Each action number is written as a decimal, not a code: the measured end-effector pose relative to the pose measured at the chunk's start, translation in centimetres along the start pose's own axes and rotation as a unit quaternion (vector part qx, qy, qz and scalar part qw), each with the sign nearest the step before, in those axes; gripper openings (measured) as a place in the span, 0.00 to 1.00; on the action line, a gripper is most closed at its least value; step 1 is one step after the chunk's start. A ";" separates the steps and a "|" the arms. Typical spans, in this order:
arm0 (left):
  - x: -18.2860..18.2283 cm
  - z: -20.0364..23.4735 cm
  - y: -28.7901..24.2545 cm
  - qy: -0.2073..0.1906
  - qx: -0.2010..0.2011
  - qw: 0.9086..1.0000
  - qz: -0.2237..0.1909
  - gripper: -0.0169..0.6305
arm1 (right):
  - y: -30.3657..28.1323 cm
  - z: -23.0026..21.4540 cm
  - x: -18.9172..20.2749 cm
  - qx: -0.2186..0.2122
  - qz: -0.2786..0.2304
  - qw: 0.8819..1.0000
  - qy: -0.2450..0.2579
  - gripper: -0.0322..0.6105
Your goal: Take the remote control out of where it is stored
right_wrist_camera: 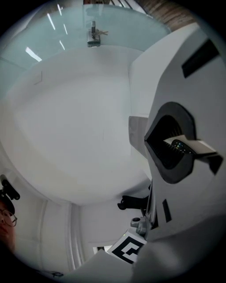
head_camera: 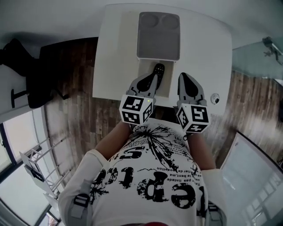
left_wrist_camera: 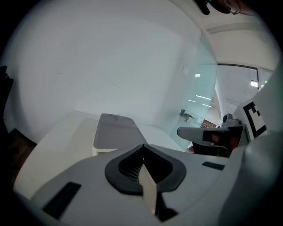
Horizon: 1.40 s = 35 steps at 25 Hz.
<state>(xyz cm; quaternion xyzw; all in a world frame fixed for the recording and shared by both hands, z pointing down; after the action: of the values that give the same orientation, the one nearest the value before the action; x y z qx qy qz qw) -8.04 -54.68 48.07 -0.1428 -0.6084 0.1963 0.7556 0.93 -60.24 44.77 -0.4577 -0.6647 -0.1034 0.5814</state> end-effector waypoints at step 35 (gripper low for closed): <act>8.6 1.1 -6.8 0.015 -0.086 0.967 0.240 0.41 | -5.1 -3.2 4.4 -0.168 0.167 0.969 0.068 0.05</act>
<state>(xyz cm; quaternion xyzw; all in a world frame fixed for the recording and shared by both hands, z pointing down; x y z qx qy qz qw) -6.71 -56.67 58.79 -0.3521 -0.5593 0.3161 0.6806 -0.21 -63.04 51.58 -0.6456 -0.5107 -0.1455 0.5488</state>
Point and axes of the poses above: the fingertips, and each gripper's own axes: y backward along the fingers, z to its left, x out of its underside, the point moved 1 cm from there along y, backward along the fingers, and after that the axes turned 7 degrees about -y, right-handed, at the moved point
